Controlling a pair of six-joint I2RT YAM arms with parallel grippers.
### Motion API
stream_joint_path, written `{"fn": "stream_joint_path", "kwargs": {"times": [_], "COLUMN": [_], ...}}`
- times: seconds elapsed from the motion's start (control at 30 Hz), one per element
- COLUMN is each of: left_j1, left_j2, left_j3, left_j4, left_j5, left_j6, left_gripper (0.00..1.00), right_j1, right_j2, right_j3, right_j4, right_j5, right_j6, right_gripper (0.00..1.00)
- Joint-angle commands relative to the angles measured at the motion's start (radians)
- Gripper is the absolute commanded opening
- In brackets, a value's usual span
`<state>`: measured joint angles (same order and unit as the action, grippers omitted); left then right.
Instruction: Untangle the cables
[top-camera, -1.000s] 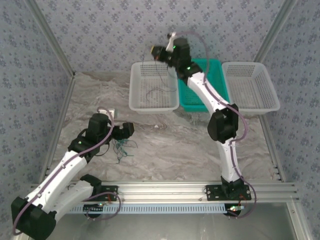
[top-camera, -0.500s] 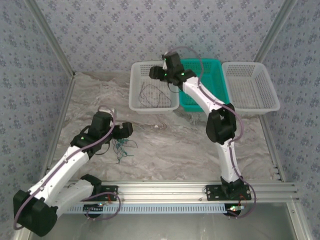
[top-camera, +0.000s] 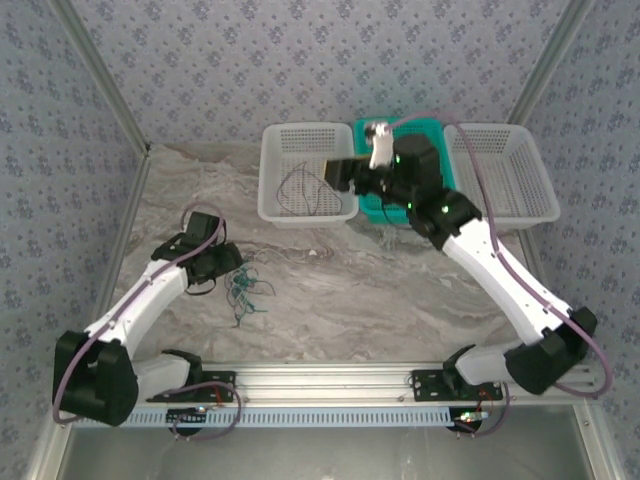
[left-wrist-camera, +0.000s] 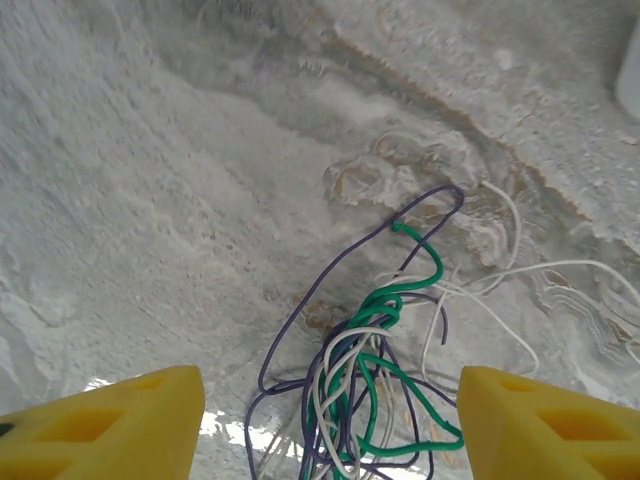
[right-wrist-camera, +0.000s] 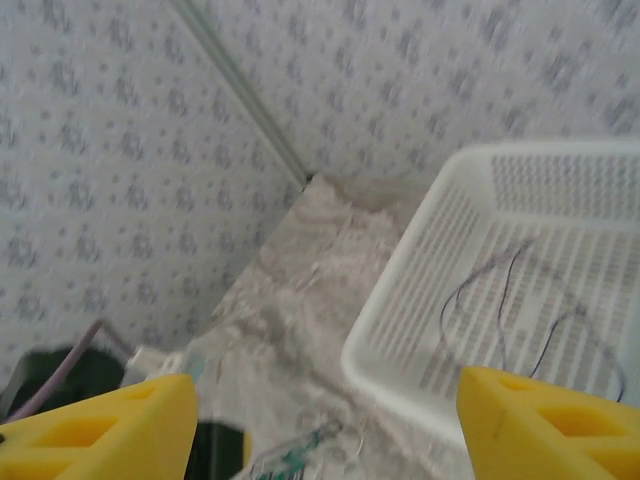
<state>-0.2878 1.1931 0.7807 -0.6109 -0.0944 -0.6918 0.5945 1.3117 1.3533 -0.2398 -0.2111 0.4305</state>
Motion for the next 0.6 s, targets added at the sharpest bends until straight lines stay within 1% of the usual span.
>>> {"fn": "stream_joint_path", "kwargs": {"times": [0.0,0.03,0.1,0.17,0.2,0.27,0.3,0.33,0.4,0.5,0.57], "left_j1": [0.003,0.003,0.002,-0.007,-0.019,-0.063,-0.095,-0.122,-0.176,-0.212,-0.225], "left_j2": [0.058,0.077,0.112,0.140,0.149,0.164,0.172,0.180,0.202,0.237,0.253], "left_j3": [-0.014,-0.024,-0.043,-0.069,-0.079,-0.076,-0.065,-0.054,-0.030,-0.017,-0.017], "left_j4": [-0.028,-0.010,0.054,0.151,0.188,0.229,0.231,0.228,0.220,0.236,0.255], "left_j5": [-0.001,0.002,0.056,0.157,0.190,0.218,0.211,0.198,0.167,0.147,0.150], "left_j6": [-0.070,-0.074,-0.073,-0.083,-0.090,-0.089,-0.084,-0.084,-0.089,-0.096,-0.093], "left_gripper": [0.60,0.56,0.51,0.37,0.26,0.09,0.03,0.00,0.00,0.00,0.00], "right_j1": [0.039,0.052,0.077,0.113,0.131,0.160,0.173,0.184,0.213,0.255,0.266], "right_j2": [-0.041,-0.055,-0.057,-0.030,-0.006,0.040,0.064,0.078,0.118,0.172,0.203], "right_j3": [-0.150,-0.201,-0.251,-0.275,-0.276,-0.268,-0.267,-0.269,-0.276,-0.307,-0.334], "right_j4": [0.027,0.029,0.053,0.072,0.066,0.040,0.037,0.037,0.038,0.037,0.036], "right_j5": [-0.016,-0.024,-0.065,-0.108,-0.122,-0.130,-0.126,-0.119,-0.086,0.007,0.075], "right_j6": [0.037,0.053,0.072,0.083,0.081,0.073,0.066,0.059,0.025,-0.046,-0.075], "right_gripper": [0.72,0.72,0.73,0.73,0.73,0.73,0.73,0.73,0.73,0.74,0.75]}}
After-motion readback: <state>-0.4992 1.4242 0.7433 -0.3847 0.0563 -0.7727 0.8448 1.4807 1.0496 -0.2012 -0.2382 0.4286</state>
